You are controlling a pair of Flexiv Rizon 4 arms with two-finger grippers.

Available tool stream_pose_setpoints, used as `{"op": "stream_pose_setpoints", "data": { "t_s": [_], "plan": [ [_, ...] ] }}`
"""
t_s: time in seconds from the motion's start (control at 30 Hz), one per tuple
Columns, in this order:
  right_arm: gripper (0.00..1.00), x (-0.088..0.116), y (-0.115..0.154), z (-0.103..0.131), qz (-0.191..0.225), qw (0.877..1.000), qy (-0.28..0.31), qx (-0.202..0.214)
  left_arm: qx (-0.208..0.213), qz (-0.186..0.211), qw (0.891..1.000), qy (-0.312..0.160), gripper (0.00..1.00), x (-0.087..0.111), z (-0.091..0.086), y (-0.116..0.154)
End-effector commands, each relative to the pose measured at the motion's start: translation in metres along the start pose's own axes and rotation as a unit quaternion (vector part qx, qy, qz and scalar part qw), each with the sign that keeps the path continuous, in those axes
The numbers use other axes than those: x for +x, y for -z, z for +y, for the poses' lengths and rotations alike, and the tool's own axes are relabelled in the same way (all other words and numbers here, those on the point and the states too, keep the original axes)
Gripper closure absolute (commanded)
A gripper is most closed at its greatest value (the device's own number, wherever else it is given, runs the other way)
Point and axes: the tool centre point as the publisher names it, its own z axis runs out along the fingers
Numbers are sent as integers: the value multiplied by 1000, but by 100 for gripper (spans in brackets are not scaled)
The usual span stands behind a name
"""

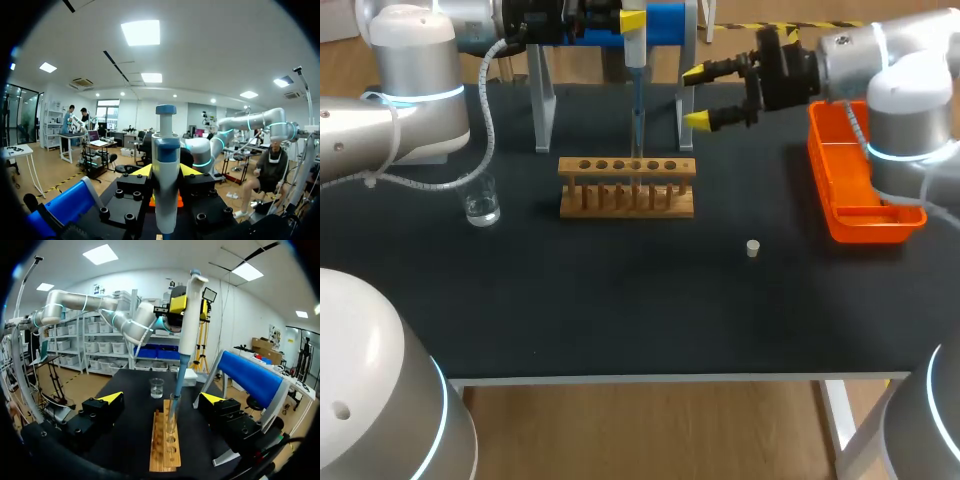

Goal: Invert the test tube, pick up the pipette, mount the tip to pipette, aspirate from beaker and dispense into the tube, eject the tip, return the pipette, and cap with the stopper.

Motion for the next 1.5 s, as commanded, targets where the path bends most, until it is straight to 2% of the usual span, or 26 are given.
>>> {"op": "stream_pose_setpoints", "data": {
  "t_s": [0.03, 0.13, 0.5, 1.1, 1.5],
  "plan": [
    [0, -7, -17, -12, 4, 1000, -4, -2, -1, -1, 1000, 0, 100, 0, -1, 0],
    [0, -8, -27, -21, -16, 1000, -7, 16, -1, -1, 1000, 0, 100, 0, -1, 0],
    [0, -11, -57, -42, -18, 999, -8, 40, -1, -1, 1000, 0, 100, 0, -1, 0],
    [0, -24, -99, -60, -31, 996, 4, 79, -1, -1, 1000, 0, 100, 0, -1, 0],
    [0, -31, -113, -71, -57, 994, -5, 98, -1, -1, 1000, 0, 100, 0, -1, 0]
  ]
}}
